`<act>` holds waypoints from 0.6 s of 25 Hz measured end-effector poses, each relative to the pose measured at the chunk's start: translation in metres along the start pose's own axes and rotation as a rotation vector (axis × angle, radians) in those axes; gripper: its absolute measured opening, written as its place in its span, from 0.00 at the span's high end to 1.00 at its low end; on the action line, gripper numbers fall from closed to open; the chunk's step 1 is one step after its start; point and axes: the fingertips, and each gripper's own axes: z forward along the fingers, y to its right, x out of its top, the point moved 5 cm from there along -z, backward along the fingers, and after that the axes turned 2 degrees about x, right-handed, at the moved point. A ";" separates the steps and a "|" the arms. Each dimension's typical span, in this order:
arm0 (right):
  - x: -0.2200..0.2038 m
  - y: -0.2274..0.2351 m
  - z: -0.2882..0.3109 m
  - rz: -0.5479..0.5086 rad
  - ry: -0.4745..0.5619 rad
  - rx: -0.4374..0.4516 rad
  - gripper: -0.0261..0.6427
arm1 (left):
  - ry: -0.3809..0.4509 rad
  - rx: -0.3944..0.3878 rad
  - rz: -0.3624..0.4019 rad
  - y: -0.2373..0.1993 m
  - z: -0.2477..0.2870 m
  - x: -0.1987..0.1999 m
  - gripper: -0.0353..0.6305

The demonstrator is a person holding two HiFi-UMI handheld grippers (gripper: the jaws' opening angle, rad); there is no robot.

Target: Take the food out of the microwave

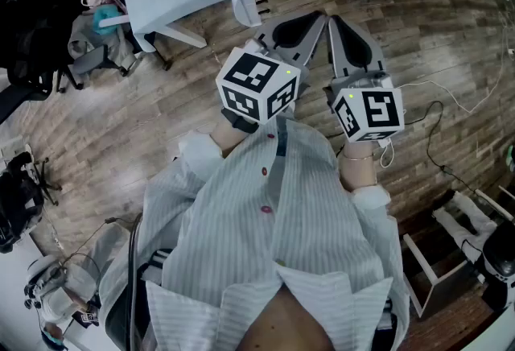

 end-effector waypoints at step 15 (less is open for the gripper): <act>-0.011 0.029 -0.020 0.031 0.004 -0.021 0.92 | 0.004 0.018 -0.029 0.012 0.021 -0.015 0.94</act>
